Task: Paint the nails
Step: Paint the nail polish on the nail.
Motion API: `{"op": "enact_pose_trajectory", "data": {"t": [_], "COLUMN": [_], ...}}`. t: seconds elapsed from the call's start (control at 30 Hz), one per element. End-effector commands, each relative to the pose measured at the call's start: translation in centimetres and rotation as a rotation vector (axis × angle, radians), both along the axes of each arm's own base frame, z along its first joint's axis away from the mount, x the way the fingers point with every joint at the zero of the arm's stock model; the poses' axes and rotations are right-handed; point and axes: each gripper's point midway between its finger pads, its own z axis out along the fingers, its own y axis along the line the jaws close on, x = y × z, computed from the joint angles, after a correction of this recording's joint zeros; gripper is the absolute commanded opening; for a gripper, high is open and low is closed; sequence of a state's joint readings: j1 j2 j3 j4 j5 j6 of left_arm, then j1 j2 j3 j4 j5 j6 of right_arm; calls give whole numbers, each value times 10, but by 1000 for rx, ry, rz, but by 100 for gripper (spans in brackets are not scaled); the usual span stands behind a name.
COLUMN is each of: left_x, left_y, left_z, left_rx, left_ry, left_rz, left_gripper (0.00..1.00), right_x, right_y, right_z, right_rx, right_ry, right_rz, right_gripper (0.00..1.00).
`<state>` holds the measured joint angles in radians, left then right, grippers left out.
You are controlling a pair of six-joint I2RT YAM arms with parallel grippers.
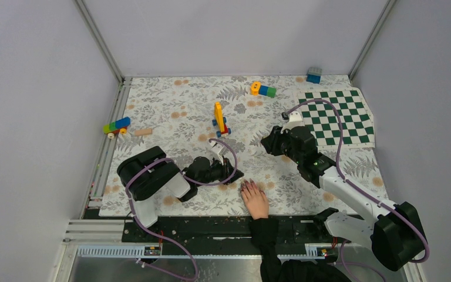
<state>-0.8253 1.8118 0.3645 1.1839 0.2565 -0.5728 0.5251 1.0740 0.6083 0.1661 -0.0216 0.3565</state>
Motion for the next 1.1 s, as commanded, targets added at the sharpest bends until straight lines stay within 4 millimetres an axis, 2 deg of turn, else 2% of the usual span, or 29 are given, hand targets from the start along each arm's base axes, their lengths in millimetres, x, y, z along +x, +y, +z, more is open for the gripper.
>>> {"op": "enact_pose_trajectory", "data": {"t": [0.0, 0.63, 1.07], "left_x": [10, 7, -9], "left_y": [-7, -1, 2], "left_z": [19, 43, 45], "left_rx": [-60, -116, -124], "left_ry": [-66, -101, -99], "left_rz": [3, 15, -12], "left_gripper": [0, 0, 0], "right_x": [9, 8, 5], "right_y": [5, 5, 4], "right_z": [26, 25, 24], "right_rx": [43, 43, 53], "right_ry": [-54, -51, -50], "right_rz": [6, 7, 5], "right_gripper": [0, 0, 0]}}
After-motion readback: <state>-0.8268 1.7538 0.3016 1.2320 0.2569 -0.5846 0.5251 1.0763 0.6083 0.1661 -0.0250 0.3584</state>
